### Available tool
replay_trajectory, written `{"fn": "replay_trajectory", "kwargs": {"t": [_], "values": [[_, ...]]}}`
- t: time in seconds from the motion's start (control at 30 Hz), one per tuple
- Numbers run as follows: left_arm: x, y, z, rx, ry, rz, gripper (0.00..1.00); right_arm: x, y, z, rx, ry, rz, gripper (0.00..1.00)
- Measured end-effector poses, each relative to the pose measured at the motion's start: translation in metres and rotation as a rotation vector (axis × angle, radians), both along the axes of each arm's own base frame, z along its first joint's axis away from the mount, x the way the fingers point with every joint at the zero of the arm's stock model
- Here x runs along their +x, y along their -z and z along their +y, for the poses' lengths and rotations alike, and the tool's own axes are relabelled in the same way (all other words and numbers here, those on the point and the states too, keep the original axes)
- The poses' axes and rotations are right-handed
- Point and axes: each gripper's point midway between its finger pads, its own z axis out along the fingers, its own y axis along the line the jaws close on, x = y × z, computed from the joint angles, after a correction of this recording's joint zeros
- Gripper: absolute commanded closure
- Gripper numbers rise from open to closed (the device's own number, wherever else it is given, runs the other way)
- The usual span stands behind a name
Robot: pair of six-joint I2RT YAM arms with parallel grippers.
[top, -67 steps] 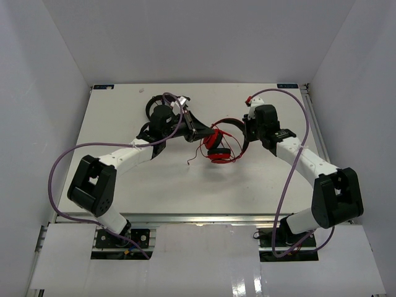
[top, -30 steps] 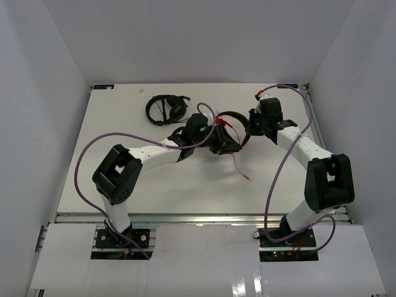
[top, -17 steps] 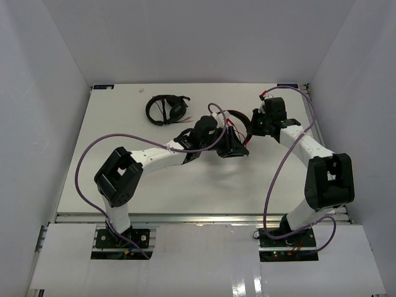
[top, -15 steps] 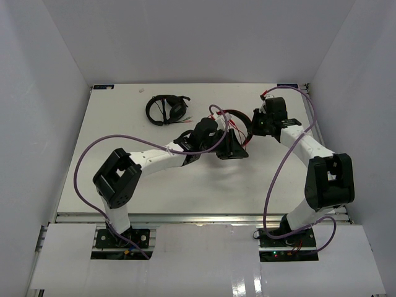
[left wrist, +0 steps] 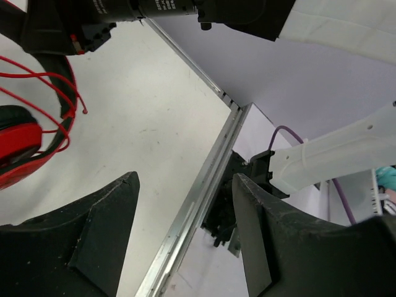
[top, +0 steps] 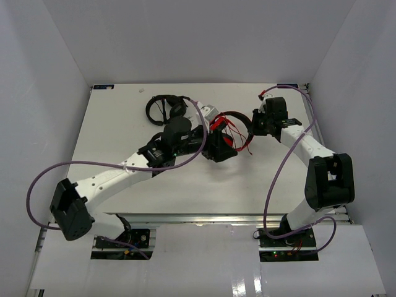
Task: Wrap the headphones
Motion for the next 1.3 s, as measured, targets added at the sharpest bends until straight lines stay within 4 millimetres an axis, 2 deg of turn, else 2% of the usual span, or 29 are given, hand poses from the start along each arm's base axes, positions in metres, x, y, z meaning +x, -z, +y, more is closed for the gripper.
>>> {"fn": "replay_trajectory", "kwargs": {"t": [0.07,0.13,0.23,0.33,0.47,0.57,0.63,0.67,0.7,0.77,0.93,1.1,1.23,1.3], "values": [[-0.001,-0.004,0.018,0.020,-0.027,-0.067,0.23,0.000,0.001,0.000,-0.008,-0.011,-0.006,0.92],[0.002,0.008,0.040,0.074,-0.069,-0.108,0.22,0.000,0.003,0.000,-0.013,-0.021,-0.011,0.92],[0.011,0.052,0.073,0.231,-0.138,-0.140,0.21,0.002,0.015,0.000,-0.029,-0.035,0.004,0.92],[0.016,0.086,0.098,0.357,-0.182,-0.149,0.18,0.004,0.037,-0.001,-0.052,-0.046,0.043,0.92],[0.015,0.111,0.129,0.493,-0.220,-0.189,0.13,0.003,0.068,-0.004,-0.085,-0.053,0.105,0.92],[0.018,0.108,0.146,0.527,-0.263,-0.258,0.11,0.002,0.079,-0.007,-0.104,-0.056,0.128,0.91],[0.016,0.105,0.159,0.539,-0.292,-0.301,0.10,0.002,0.083,-0.008,-0.113,-0.057,0.134,0.87],[0.015,0.105,0.166,0.545,-0.305,-0.319,0.10,0.002,0.085,-0.008,-0.116,-0.058,0.136,0.81],[0.015,0.104,0.170,0.547,-0.322,-0.337,0.10,0.002,0.086,-0.008,-0.119,-0.062,0.136,0.81],[0.013,0.109,0.180,0.558,-0.344,-0.361,0.10,0.002,0.087,-0.007,-0.123,-0.068,0.133,0.72],[0.007,0.126,0.200,0.598,-0.377,-0.374,0.08,0.006,0.084,-0.005,-0.130,-0.080,0.109,0.61],[0.007,0.109,0.211,0.556,-0.438,-0.424,0.05,0.006,0.083,-0.008,-0.149,-0.086,0.093,0.49],[0.008,0.095,0.215,0.519,-0.477,-0.453,0.04,0.000,0.073,-0.012,-0.160,-0.089,0.068,0.39],[0.008,0.093,0.216,0.513,-0.485,-0.458,0.04,-0.002,0.062,-0.015,-0.162,-0.090,0.040,0.28]]}}
